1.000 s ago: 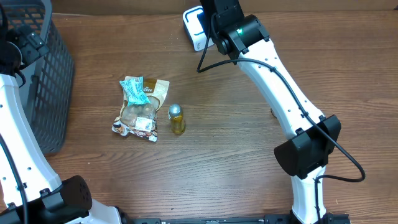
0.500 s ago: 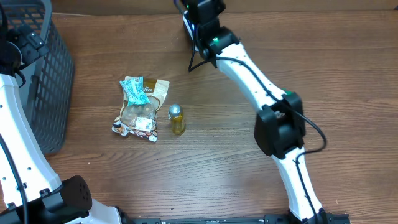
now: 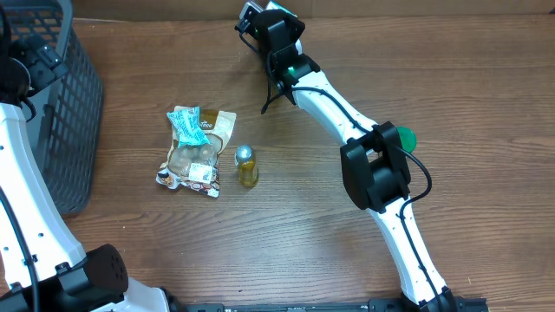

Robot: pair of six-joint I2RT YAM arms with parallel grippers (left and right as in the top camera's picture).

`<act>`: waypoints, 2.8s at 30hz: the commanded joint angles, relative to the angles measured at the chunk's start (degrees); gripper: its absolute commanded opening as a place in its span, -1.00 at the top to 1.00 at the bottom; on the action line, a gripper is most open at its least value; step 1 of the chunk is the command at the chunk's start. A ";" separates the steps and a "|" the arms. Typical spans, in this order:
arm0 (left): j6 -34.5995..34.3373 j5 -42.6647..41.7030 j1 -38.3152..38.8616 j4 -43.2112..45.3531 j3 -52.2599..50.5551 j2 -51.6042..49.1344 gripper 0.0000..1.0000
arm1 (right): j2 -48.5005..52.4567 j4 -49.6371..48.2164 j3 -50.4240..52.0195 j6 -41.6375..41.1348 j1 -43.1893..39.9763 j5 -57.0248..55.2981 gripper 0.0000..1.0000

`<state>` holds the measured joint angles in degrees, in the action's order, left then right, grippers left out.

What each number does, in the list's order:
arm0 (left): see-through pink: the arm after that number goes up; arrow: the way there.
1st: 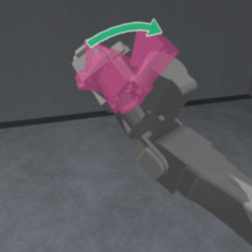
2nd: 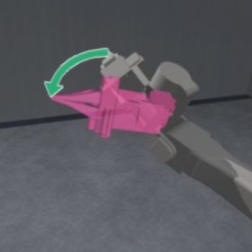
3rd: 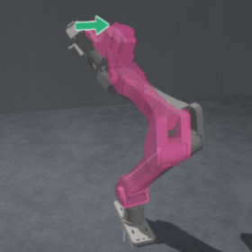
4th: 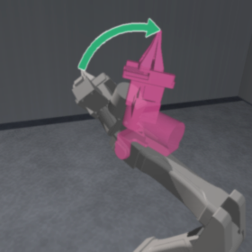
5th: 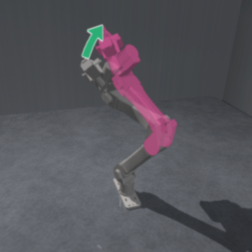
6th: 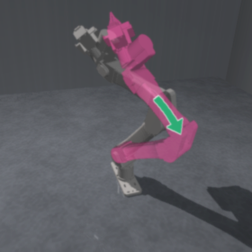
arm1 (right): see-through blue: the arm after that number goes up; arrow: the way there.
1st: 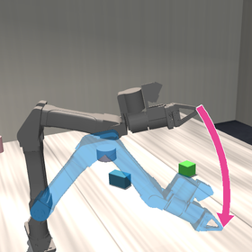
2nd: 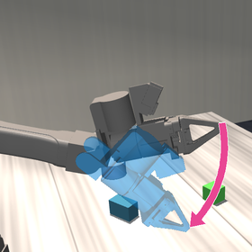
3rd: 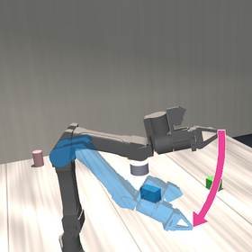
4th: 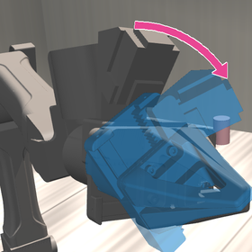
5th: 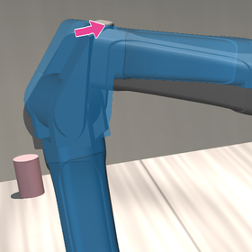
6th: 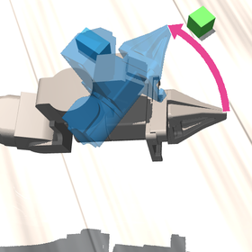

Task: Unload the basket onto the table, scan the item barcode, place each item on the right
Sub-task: 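Lift the Kleenex pack and carry it to the white scanner, then carry the Kleenex pack right and lower it onto the table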

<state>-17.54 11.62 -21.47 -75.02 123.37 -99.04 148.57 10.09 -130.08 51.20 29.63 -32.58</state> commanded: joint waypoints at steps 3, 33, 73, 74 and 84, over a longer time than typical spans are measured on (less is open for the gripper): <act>1.03 0.15 0.13 0.22 0.52 -0.28 -0.99 | 0.94 -0.04 -0.37 -6.69 -0.07 -0.33 0.93; 1.03 0.15 0.13 0.22 0.52 -0.28 -0.99 | -16.96 32.44 -0.92 -37.99 -1.27 0.83 0.93; 1.03 0.15 0.13 0.22 0.52 -0.28 -0.99 | -17.42 69.90 21.35 -69.51 -7.10 27.12 -0.51; 1.03 0.13 0.13 0.22 0.52 -0.28 -0.99 | -17.44 70.23 20.63 -69.53 -7.10 27.12 -0.51; 1.03 0.15 0.13 0.22 0.52 -0.28 -0.99 | -19.47 71.63 14.64 -72.02 -6.14 32.00 -0.56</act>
<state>-17.54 11.62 -21.47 -75.02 123.37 -99.13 130.87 82.28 -113.56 -19.66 22.92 -4.80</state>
